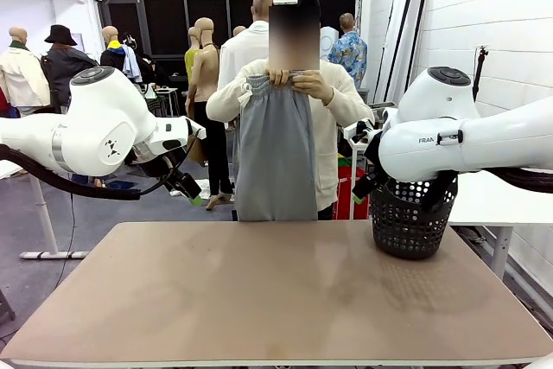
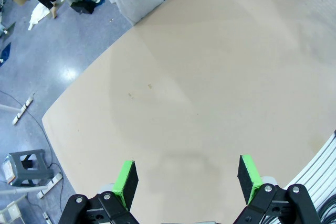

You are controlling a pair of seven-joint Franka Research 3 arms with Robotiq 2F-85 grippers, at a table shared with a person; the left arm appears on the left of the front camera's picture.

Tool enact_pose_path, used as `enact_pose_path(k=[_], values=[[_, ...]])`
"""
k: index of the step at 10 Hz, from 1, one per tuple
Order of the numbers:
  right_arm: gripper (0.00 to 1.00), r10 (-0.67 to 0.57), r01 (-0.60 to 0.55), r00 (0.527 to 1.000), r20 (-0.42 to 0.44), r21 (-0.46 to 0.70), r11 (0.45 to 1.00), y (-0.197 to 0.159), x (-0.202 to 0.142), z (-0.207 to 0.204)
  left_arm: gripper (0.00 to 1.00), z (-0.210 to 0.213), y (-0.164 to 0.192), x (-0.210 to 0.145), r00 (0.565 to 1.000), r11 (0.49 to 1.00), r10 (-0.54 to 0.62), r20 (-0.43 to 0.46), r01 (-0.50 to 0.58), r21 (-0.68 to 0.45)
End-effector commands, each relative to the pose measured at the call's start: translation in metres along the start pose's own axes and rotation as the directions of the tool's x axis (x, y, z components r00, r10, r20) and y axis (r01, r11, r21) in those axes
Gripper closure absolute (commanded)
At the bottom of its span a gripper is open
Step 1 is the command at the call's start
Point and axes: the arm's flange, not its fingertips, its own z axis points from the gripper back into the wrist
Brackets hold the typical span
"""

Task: Fold the training pants.
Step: Grab both ends of the Training pants handed by a person.

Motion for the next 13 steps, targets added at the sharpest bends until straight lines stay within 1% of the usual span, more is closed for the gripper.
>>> enact_pose_path(k=[1,13], values=[[0.0,0.0,0.0,1.0,0.0,0.0,1.0,-0.0002,-0.0001,-0.0001,0.0,-0.0005,0.0,0.0001,1.0,1.0,0.001,0.0,-0.001,-0.003],[0.0,0.0,0.0,1.0,0.0,0.0,1.0,-0.0002,-0.0001,-0.0001,0.0,-0.0005,0.0,0.0001,1.0,1.0,0.001,0.0,-0.001,-0.003]])
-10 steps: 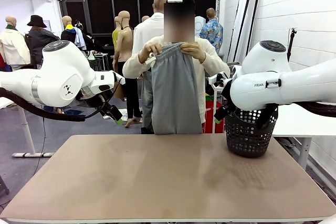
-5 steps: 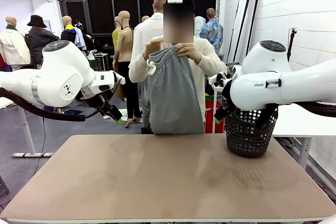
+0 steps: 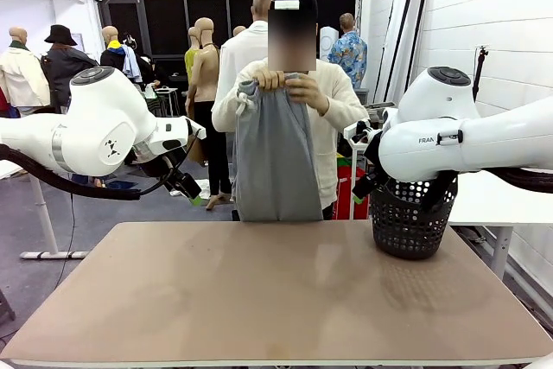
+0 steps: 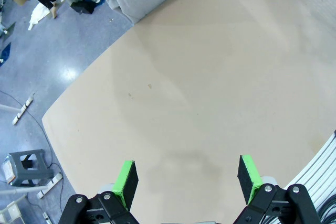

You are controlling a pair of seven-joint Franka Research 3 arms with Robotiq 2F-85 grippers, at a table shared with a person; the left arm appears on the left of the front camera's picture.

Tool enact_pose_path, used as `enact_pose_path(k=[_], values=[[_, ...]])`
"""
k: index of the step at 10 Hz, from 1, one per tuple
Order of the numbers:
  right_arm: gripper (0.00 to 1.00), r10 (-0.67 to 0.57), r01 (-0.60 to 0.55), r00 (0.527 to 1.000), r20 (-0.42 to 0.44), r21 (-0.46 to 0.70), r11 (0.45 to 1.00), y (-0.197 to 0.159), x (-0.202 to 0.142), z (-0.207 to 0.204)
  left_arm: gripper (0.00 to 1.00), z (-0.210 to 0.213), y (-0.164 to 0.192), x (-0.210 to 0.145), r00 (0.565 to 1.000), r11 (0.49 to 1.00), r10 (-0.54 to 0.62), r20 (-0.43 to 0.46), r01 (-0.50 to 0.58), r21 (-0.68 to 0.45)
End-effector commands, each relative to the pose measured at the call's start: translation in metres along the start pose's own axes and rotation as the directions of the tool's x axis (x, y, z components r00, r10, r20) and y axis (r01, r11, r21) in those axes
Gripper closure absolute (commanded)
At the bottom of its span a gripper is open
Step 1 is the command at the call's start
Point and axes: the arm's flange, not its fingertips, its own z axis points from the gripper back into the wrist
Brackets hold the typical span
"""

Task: Fold the training pants.
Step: Grab both ends of the Training pants handed by a person.

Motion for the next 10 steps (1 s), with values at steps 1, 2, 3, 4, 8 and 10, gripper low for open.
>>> enact_pose_path(k=[1,2,3,4,8,10], values=[[0.0,0.0,0.0,1.0,0.0,0.0,1.0,-0.0002,-0.0001,-0.0001,0.0,-0.0005,0.0,0.0001,1.0,1.0,0.001,0.0,-0.001,-0.003],[0.0,0.0,0.0,1.0,0.0,0.0,1.0,-0.0002,-0.0001,-0.0001,0.0,-0.0005,0.0,0.0001,1.0,1.0,0.001,0.0,-0.001,-0.003],[0.0,0.0,0.0,1.0,0.0,0.0,1.0,-0.0002,-0.0001,-0.0001,0.0,-0.0005,0.0,0.0001,1.0,1.0,0.001,0.0,-0.001,-0.003],[0.0,0.0,0.0,1.0,0.0,0.0,1.0,-0.0002,-0.0001,-0.0001,0.0,-0.0005,0.0,0.0001,1.0,1.0,0.001,0.0,-0.001,-0.003],[0.0,0.0,0.0,1.0,0.0,0.0,1.0,-0.0002,-0.0001,-0.0001,0.0,-0.0005,0.0,0.0001,1.0,1.0,0.001,0.0,-0.001,-0.003],[0.0,0.0,0.0,1.0,0.0,0.0,1.0,-0.0002,-0.0001,-0.0001,0.0,-0.0005,0.0,0.0001,1.0,1.0,0.001,0.0,-0.001,-0.003]])
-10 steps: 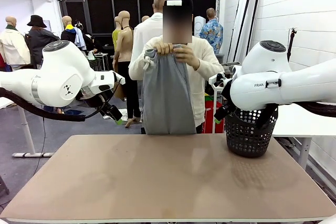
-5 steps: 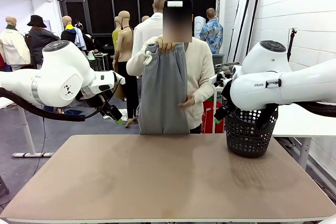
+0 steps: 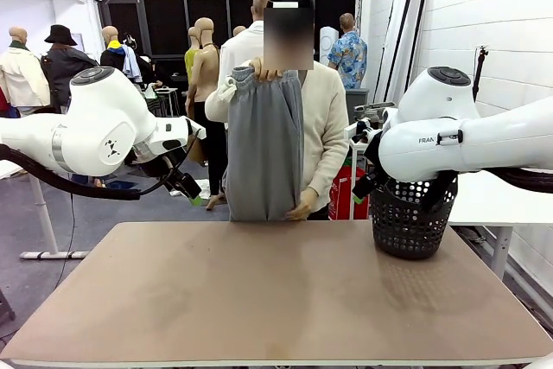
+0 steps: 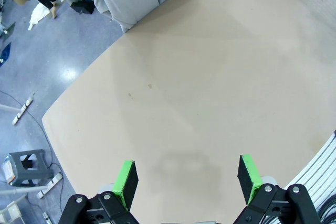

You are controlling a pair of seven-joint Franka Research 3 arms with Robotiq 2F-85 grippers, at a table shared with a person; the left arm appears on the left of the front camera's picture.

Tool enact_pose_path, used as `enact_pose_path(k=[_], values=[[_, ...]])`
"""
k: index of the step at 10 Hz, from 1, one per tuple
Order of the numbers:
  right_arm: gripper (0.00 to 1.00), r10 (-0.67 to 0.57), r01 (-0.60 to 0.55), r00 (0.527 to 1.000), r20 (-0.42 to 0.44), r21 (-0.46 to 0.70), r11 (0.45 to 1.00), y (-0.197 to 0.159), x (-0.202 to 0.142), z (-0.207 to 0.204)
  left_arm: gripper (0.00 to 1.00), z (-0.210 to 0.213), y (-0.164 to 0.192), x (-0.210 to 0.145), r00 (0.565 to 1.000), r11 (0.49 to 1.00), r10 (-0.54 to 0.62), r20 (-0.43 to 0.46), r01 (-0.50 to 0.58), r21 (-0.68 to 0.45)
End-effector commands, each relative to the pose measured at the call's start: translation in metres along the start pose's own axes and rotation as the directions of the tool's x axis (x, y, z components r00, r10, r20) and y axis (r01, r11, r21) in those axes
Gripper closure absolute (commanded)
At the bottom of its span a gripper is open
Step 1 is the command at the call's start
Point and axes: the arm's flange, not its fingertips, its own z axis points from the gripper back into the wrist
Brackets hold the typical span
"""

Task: Fold the training pants.
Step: Grab both ends of the Training pants handed by a person.

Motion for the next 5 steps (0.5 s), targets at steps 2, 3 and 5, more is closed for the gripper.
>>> enact_pose_path(k=[2,3,5], values=[[0.0,0.0,0.0,1.0,0.0,0.0,1.0,-0.0002,-0.0001,-0.0001,0.0,-0.0005,0.0,0.0001,1.0,1.0,0.001,0.0,-0.001,-0.003],[0.0,0.0,0.0,1.0,0.0,0.0,1.0,-0.0002,-0.0001,-0.0001,0.0,-0.0005,0.0,0.0001,1.0,1.0,0.001,0.0,-0.001,-0.003],[0.0,0.0,0.0,1.0,0.0,0.0,1.0,-0.0002,-0.0001,-0.0001,0.0,-0.0005,0.0,0.0001,1.0,1.0,0.001,0.0,-0.001,-0.003]])
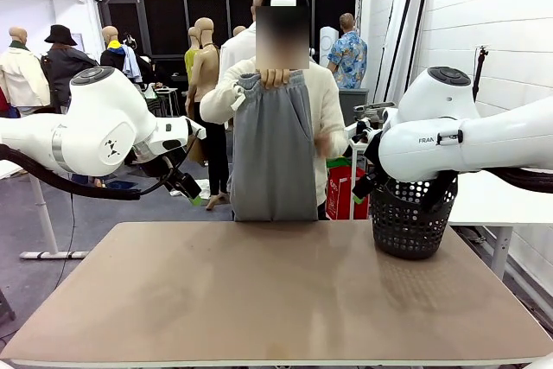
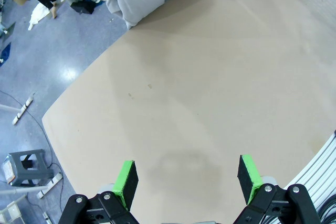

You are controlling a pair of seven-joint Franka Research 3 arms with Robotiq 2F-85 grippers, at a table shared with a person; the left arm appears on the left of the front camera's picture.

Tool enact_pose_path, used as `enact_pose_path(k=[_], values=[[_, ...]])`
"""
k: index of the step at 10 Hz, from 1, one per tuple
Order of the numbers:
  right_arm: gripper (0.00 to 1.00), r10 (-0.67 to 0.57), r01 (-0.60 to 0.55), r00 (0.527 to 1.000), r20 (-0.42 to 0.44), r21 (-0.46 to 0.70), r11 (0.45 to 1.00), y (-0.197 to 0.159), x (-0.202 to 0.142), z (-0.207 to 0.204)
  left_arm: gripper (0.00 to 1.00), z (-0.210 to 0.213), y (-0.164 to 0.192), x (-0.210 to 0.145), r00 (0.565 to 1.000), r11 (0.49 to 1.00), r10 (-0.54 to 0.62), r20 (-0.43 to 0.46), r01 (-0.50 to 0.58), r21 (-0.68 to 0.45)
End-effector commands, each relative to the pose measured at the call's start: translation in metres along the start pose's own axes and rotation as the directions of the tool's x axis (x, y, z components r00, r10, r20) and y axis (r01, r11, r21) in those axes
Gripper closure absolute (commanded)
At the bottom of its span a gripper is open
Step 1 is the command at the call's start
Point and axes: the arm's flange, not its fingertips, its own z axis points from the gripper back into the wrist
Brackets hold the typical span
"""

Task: Fold the training pants.
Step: Grab both ends of the Training pants handed by a person.

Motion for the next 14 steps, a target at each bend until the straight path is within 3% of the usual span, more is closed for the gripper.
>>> enact_pose_path(k=[1,14], values=[[0.0,0.0,0.0,1.0,0.0,0.0,1.0,-0.0002,-0.0001,-0.0001,0.0,-0.0005,0.0,0.0001,1.0,1.0,0.001,0.0,-0.001,-0.003],[0.0,0.0,0.0,1.0,0.0,0.0,1.0,-0.0002,-0.0001,-0.0001,0.0,-0.0005,0.0,0.0001,1.0,1.0,0.001,0.0,-0.001,-0.003]])
